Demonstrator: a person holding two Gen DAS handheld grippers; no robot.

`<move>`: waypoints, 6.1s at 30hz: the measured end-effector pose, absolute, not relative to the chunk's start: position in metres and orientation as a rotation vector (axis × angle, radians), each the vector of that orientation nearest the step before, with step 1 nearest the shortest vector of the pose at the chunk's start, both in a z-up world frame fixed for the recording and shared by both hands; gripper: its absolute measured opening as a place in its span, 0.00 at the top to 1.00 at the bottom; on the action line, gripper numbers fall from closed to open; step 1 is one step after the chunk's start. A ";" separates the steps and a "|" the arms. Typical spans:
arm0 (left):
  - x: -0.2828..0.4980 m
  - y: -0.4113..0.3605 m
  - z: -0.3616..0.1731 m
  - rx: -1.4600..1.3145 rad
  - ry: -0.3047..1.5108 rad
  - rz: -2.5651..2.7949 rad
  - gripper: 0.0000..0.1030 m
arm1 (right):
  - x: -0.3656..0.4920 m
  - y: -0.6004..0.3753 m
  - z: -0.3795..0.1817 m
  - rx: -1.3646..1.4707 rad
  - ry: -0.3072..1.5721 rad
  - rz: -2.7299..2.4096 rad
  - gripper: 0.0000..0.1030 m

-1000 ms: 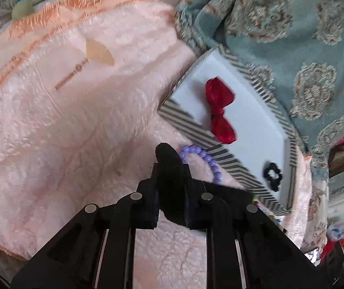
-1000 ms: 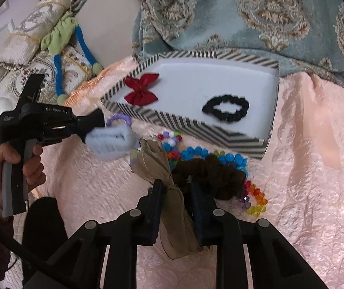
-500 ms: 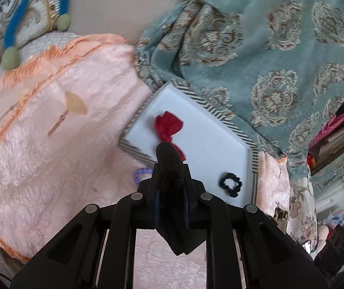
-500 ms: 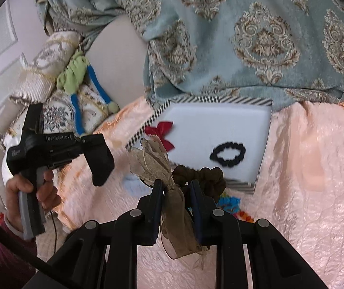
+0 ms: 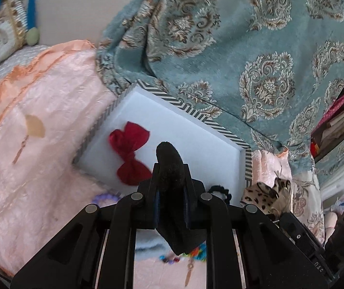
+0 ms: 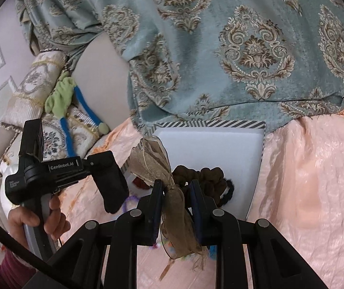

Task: Organize jewelry
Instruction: 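Carry the black hair clip and tan bow clip over the tray with both grippers, then lower both clips into the tray, open both grippers and withdraw, then move the left gripper to the light-blue fuzzy scrunchie and close around it, then grasp the multicolour bead bracelet with the right gripper while the left gripper holds the scrunchie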

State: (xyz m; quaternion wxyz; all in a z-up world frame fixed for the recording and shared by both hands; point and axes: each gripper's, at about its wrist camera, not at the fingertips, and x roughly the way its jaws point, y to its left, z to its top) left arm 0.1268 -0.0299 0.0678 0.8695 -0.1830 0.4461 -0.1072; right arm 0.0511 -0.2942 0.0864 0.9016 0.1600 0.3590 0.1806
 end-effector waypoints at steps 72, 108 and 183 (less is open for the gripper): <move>0.020 -0.046 0.063 -0.056 0.775 -0.043 0.38 | 0.010 -0.250 0.063 0.171 0.780 0.205 0.42; -0.031 -0.048 0.077 -0.041 0.737 -0.039 0.38 | -0.037 -0.245 0.079 0.147 0.762 0.217 0.38; 0.031 -0.001 0.040 -0.317 0.948 -0.166 0.87 | 0.031 -0.241 0.058 0.257 0.845 0.472 0.91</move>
